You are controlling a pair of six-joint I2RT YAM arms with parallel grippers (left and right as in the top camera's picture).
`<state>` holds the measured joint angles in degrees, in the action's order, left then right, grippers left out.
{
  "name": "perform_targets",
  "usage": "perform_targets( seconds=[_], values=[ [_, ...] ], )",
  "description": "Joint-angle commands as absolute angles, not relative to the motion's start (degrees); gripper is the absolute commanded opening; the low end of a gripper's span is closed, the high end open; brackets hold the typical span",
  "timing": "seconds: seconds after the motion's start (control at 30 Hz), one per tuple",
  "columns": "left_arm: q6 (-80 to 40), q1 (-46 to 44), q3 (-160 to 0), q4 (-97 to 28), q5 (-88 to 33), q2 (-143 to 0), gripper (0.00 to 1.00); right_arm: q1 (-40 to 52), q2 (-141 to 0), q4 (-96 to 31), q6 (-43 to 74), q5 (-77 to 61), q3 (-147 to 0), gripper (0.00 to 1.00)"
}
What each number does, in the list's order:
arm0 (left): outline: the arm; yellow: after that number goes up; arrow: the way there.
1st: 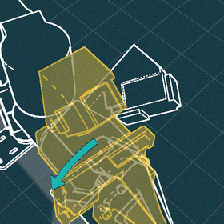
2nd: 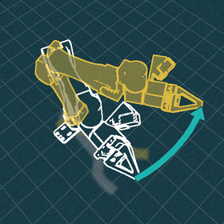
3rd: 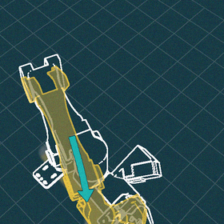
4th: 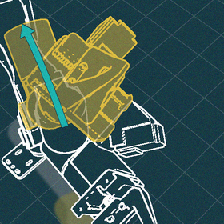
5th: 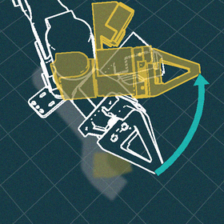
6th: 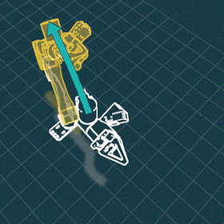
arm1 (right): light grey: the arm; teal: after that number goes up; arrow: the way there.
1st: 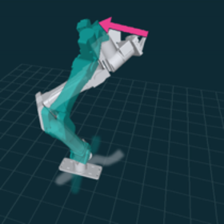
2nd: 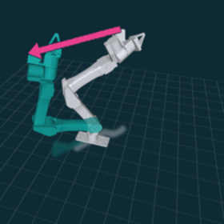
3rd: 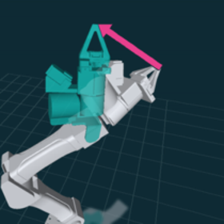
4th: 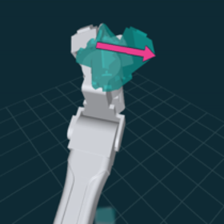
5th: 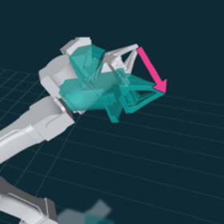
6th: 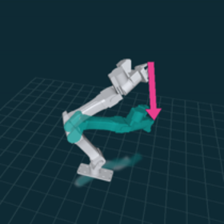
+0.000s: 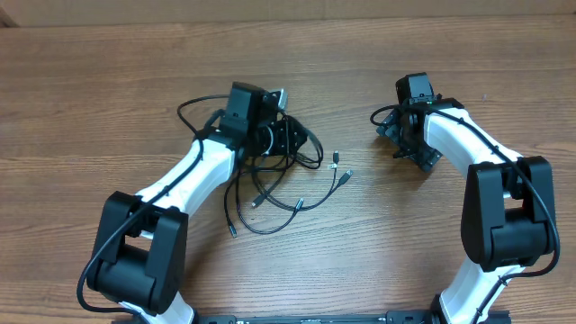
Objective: Untangle cables
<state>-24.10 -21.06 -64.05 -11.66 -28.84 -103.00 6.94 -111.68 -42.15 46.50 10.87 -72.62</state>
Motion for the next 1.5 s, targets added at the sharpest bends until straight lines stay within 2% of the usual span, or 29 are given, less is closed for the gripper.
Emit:
perform_targets(
  seconds=[0.0,0.17,0.33,0.73,1.0,1.23,1.4,1.47],
  values=[
    [-24.99,-23.35,-64.12,-9.45,-24.49,-103.5,0.36,6.9,-111.07,-42.02,46.68,11.16,-72.36,1.0],
    [-27.14,-27.22,-64.12,-8.93,-13.67,-103.77,0.35,6.9,-111.07,-42.04,46.68,11.16,-72.36,1.0],
    [-27.09,-31.11,-64.12,-7.62,-10.0,-105.23,0.35,6.9,-111.07,-42.02,46.68,11.16,-72.36,1.0],
    [-27.07,-33.52,-64.12,-4.89,-8.43,-114.37,0.35,6.9,-111.07,-42.02,46.68,11.16,-72.36,1.0],
    [-25.47,-32.36,-65.28,-6.26,-11.92,-109.71,0.4,6.9,-111.07,-42.02,46.68,11.16,-72.36,1.0],
    [-25.32,-32.34,-65.47,-16.38,-14.68,-99.15,0.42,6.9,-111.07,-42.02,46.68,11.16,-72.36,1.0],
    [-25.28,-32.42,-65.41,-28.38,-14.59,-97.45,0.35,6.9,-111.07,-42.02,46.68,11.16,-72.36,1.0],
    [-25.28,-32.42,-65.39,-31.22,-14.46,-98.04,0.27,6.9,-111.07,-42.02,46.68,11.16,-72.36,1.0]
  ],
)
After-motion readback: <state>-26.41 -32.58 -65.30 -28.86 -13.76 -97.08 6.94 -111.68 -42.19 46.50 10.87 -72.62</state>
